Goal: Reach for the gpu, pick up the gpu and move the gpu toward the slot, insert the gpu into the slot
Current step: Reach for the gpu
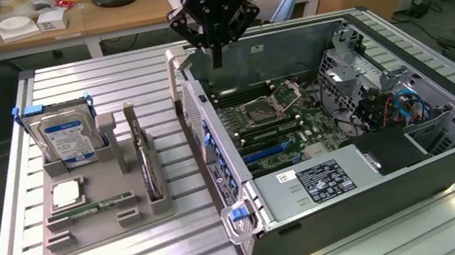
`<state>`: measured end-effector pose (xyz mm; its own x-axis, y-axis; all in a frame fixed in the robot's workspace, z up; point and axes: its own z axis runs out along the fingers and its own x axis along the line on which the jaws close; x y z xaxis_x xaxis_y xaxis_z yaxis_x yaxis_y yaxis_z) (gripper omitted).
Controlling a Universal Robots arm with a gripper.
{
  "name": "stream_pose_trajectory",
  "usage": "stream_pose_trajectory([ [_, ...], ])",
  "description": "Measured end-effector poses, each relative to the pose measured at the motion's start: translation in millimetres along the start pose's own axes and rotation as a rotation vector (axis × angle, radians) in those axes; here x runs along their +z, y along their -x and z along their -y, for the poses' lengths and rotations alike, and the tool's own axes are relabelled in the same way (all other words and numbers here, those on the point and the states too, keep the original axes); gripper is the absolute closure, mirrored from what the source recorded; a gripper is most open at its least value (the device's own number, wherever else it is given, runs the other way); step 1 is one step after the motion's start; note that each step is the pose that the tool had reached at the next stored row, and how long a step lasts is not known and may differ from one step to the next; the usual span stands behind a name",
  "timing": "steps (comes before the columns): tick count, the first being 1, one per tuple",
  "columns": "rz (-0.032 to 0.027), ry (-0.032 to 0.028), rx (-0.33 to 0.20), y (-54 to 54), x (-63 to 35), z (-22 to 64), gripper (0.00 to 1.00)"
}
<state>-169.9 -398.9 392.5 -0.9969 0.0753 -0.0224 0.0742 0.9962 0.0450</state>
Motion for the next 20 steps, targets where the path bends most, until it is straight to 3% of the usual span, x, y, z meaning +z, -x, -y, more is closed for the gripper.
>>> stream_pose_trajectory([
  [20,-0.0005,0.0000,0.000,-17.7,-0.2,1.3,0.87],
])
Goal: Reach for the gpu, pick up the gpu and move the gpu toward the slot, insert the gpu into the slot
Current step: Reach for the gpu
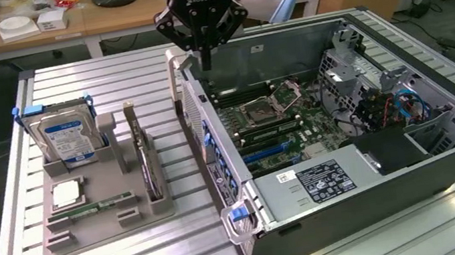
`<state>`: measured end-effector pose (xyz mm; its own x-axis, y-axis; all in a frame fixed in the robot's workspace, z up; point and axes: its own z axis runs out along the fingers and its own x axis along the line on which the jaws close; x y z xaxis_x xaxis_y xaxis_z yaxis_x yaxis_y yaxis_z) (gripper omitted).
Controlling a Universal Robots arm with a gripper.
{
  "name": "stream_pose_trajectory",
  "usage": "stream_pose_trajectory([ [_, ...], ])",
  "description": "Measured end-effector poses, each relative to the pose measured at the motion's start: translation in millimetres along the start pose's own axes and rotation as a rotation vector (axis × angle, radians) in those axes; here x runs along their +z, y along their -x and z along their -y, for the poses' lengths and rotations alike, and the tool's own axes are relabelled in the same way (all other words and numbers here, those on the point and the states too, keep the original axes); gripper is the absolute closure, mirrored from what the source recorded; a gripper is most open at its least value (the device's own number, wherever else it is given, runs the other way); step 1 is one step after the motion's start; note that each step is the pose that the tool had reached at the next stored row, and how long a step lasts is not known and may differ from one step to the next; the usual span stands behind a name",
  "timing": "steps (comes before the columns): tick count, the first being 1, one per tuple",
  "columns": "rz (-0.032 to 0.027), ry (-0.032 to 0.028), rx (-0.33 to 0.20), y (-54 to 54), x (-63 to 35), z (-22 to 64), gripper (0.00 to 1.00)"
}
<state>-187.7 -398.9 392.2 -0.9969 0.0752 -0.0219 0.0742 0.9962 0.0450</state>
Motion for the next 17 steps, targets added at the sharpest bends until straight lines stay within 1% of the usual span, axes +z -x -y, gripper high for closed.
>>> stream_pose_trajectory([
  [17,-0.0002,-0.0001,0.000,-15.2,-0.2,1.1,0.87],
])
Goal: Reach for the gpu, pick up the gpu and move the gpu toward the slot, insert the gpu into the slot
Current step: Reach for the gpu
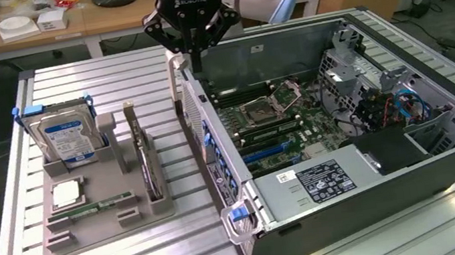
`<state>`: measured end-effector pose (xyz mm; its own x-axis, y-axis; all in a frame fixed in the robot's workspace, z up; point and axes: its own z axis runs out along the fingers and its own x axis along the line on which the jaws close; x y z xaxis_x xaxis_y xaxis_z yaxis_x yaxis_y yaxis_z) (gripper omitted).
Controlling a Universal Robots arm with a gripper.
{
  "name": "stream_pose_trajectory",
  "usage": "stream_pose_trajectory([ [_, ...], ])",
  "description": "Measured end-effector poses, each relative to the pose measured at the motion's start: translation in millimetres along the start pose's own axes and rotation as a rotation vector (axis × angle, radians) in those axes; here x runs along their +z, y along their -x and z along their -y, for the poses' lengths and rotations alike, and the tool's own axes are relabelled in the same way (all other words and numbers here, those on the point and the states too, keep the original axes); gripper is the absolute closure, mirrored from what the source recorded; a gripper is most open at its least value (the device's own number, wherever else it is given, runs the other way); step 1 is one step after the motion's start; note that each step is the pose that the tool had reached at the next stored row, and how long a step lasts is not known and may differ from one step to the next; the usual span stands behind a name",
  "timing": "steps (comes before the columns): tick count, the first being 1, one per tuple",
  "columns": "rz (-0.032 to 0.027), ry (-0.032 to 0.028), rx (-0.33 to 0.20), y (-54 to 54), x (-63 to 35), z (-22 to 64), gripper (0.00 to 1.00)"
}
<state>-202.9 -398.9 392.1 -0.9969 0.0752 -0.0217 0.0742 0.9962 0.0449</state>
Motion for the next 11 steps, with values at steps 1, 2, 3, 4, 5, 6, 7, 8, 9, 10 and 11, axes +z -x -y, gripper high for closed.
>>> stream_pose_trajectory([
  [1,0.0000,0.0000,0.000,-0.9,0.0,0.1,0.87],
  [2,0.0000,0.0000,0.000,-1.8,0.0,0.1,0.87],
  [3,-0.0001,0.0000,0.000,-2.6,0.0,0.2,0.87],
  [4,-0.0001,0.0000,0.000,-3.4,-0.1,0.3,0.87],
  [5,0.0000,0.0000,0.000,-4.3,0.0,0.3,0.87],
  [6,0.0000,0.0001,0.000,-5.2,0.0,0.4,0.87],
  [7,0.0000,0.0000,0.000,-6.0,0.0,0.5,0.87],
  [8,-0.0001,0.0000,0.000,-6.9,-0.1,0.5,0.87],
  [9,-0.0001,0.0000,0.000,-7.9,-0.1,0.6,0.87],
  [10,-0.0002,0.0000,0.000,-8.8,-0.1,0.7,0.87],
  [11,-0.0002,0.0000,0.000,-9.7,-0.1,0.7,0.87],
])
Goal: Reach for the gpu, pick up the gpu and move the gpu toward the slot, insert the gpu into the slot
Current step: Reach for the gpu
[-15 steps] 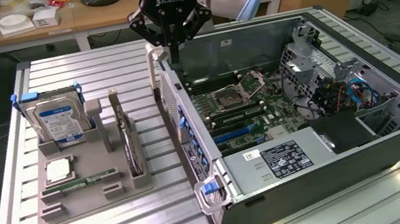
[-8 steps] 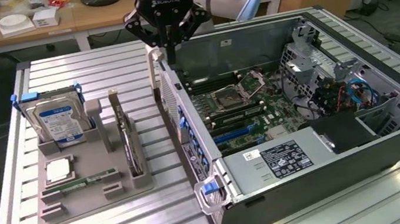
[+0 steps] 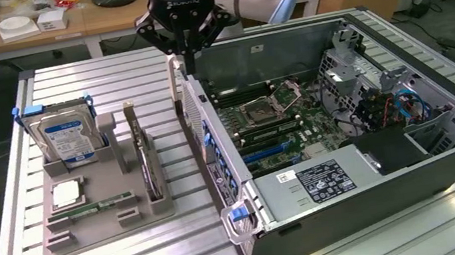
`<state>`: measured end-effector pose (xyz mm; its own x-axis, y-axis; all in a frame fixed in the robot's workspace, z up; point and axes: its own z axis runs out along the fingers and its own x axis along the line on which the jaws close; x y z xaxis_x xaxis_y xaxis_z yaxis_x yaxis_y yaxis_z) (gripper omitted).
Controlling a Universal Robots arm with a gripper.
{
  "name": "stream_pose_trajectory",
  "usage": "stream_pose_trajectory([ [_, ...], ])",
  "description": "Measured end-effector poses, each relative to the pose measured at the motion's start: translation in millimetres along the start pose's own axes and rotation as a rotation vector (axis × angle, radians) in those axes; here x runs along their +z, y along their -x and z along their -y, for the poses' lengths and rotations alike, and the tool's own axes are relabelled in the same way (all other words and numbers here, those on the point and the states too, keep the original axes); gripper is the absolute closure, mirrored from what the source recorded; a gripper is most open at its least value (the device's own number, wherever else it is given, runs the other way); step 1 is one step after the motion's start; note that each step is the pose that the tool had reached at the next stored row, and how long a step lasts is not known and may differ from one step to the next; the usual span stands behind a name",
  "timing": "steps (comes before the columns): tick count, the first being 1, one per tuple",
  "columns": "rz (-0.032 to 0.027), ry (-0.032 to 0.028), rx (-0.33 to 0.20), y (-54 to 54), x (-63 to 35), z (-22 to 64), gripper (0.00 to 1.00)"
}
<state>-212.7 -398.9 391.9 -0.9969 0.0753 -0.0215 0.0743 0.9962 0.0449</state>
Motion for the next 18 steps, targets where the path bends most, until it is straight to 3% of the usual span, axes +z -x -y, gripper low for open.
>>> stream_pose_trajectory([
  [18,-0.0001,0.0000,0.000,-16.4,-0.2,1.2,0.87],
])
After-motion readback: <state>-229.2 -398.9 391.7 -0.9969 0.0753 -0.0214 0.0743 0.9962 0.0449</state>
